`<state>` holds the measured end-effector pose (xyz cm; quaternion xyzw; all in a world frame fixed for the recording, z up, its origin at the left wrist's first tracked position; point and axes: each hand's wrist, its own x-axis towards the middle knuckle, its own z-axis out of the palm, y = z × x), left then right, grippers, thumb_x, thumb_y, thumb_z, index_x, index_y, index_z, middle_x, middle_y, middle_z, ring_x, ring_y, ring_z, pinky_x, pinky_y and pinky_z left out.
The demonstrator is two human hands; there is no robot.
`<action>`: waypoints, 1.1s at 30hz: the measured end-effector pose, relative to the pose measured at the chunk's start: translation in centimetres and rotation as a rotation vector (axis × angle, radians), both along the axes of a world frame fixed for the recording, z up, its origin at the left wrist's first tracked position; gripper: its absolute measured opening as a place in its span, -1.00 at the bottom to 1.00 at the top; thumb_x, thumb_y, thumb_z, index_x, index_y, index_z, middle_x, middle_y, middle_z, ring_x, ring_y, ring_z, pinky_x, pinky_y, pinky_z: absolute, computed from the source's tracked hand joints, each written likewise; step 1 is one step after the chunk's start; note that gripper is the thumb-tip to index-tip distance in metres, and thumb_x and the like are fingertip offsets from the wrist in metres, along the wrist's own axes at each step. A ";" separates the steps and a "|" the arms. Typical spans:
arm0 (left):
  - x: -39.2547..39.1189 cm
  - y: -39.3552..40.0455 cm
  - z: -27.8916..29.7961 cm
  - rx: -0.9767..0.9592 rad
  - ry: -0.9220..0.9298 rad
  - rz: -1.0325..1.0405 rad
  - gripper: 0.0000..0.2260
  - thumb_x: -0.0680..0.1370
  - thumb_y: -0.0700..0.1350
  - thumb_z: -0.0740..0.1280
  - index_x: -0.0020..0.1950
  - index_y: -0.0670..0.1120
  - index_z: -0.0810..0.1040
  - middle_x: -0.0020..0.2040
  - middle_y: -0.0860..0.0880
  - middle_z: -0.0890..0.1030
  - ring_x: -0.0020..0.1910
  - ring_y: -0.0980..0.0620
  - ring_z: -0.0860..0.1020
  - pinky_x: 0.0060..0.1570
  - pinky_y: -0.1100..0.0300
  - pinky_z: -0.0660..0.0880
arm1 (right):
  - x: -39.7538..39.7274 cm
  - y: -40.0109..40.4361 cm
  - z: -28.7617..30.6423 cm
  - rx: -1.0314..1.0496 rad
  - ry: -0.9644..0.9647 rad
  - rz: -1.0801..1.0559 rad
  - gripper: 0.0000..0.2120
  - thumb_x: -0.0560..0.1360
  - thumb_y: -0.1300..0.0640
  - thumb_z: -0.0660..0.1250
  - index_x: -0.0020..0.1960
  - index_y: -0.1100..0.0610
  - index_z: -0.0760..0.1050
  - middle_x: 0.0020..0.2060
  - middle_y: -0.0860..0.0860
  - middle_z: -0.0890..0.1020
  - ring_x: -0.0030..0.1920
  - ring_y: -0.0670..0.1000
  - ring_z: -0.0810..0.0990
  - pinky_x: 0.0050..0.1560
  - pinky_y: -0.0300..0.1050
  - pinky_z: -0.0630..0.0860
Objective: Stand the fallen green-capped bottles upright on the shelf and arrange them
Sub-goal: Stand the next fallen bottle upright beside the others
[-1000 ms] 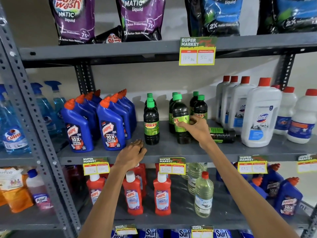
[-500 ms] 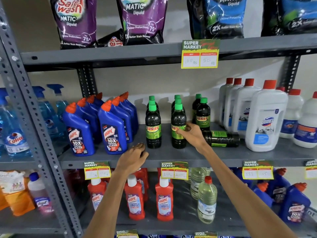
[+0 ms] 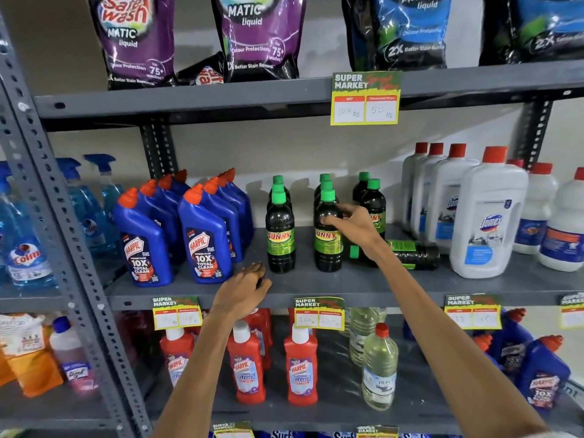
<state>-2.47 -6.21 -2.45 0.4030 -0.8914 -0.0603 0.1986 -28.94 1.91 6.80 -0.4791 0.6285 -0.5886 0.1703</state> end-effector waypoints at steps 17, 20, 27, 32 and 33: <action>-0.1 0.6 0.2 0.012 0.009 0.017 -0.52 0.63 0.08 0.09 0.52 -0.05 0.30 0.55 0.01 0.28 0.50 -0.01 0.29 0.39 0.02 0.29 | -1.3 0.9 0.4 0.031 -0.247 0.348 -0.57 0.53 0.33 0.28 0.39 0.31 0.40 0.24 0.20 0.59 0.30 0.12 0.53 0.31 0.00 0.45; -0.1 0.7 0.3 0.004 0.019 0.014 -0.53 0.63 0.07 0.09 0.52 -0.05 0.30 0.55 0.01 0.28 0.50 0.00 0.29 0.39 0.03 0.28 | -1.6 1.2 0.3 0.061 -0.242 0.352 -0.45 0.52 0.32 0.32 0.48 0.25 0.28 0.32 0.19 0.53 0.35 0.11 0.48 0.40 0.10 0.37; -0.2 0.5 0.1 0.000 0.023 0.015 -0.54 0.63 0.05 0.10 0.52 -0.05 0.31 0.54 0.02 0.29 0.50 0.01 0.28 0.40 0.04 0.27 | -4.7 3.9 0.0 0.178 0.510 0.093 -0.42 0.44 0.33 0.42 0.44 0.22 0.38 0.35 0.16 0.53 0.36 0.12 0.50 0.38 -0.09 0.38; -0.3 0.7 0.0 0.007 0.033 0.029 -0.54 0.63 0.06 0.11 0.52 -0.04 0.31 0.54 0.01 0.28 0.50 -0.01 0.28 0.39 0.03 0.27 | -7.8 6.3 -0.2 0.762 0.935 0.036 -0.52 0.30 0.03 0.60 0.08 0.17 0.46 -0.10 0.00 0.56 -0.01 0.11 0.56 -0.16 -0.12 0.47; -0.3 0.8 0.1 0.009 0.032 0.033 -0.54 0.63 0.06 0.10 0.52 -0.04 0.31 0.54 0.02 0.28 0.50 -0.01 0.28 0.39 0.03 0.27 | -8.0 6.5 -0.5 0.799 0.961 0.013 -0.55 0.28 -0.03 0.60 -0.04 0.12 0.42 -0.17 -0.01 0.51 -0.07 0.09 0.54 -0.20 -0.09 0.43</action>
